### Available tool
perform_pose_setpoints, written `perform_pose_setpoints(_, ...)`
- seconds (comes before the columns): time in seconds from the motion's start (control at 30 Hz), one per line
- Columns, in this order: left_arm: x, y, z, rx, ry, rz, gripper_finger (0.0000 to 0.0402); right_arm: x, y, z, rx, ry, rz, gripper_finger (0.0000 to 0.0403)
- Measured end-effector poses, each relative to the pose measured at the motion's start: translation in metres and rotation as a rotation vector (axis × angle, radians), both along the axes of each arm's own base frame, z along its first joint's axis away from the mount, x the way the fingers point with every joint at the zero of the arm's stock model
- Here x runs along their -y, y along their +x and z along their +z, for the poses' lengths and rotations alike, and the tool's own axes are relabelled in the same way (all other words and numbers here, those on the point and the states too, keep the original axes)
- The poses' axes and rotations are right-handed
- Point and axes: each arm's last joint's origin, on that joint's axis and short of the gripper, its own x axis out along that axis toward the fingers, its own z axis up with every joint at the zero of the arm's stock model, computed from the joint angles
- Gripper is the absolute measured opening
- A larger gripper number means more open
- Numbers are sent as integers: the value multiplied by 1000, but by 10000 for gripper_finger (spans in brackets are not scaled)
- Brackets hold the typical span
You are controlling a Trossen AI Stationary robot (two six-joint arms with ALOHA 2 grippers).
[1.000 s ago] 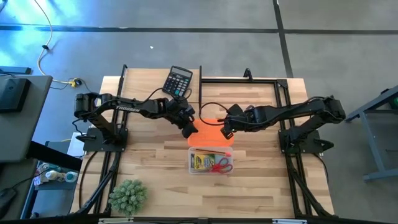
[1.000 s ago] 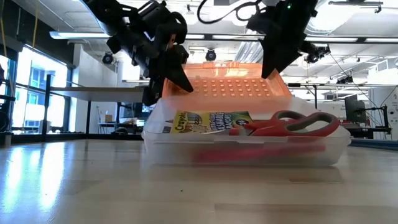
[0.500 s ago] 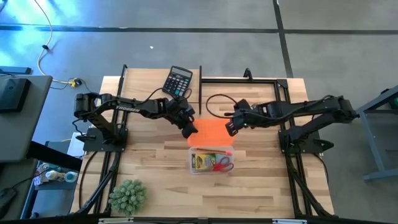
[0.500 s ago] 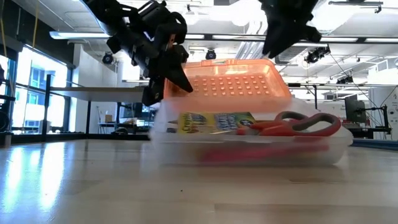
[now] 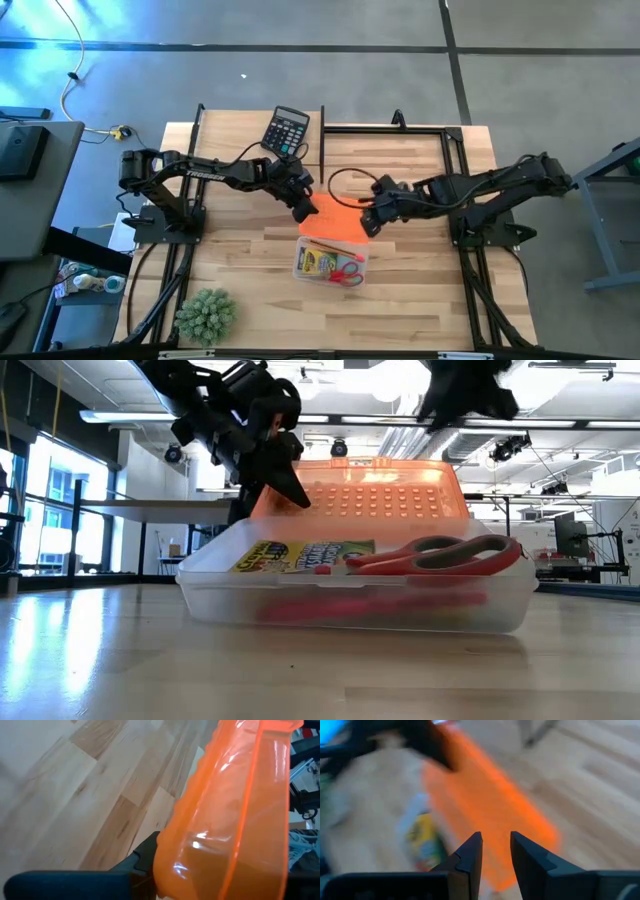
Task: Pack school essentials
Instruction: Close the supply box
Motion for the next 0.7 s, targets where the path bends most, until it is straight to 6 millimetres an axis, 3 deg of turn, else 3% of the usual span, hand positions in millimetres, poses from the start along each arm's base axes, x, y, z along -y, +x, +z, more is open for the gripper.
perform_pose_setpoints(0.23,-1,0,0,-11,15,43,78,-29,29,-5,147,29,208,90)
perform_pose_setpoints(0.47,-2,0,0,-15,26,55,78,-56,53,-47,39,109,260,90)
perform_pose_setpoints(0.7,-3,0,-1,-25,79,74,78,-86,58,-79,-50,164,241,89)
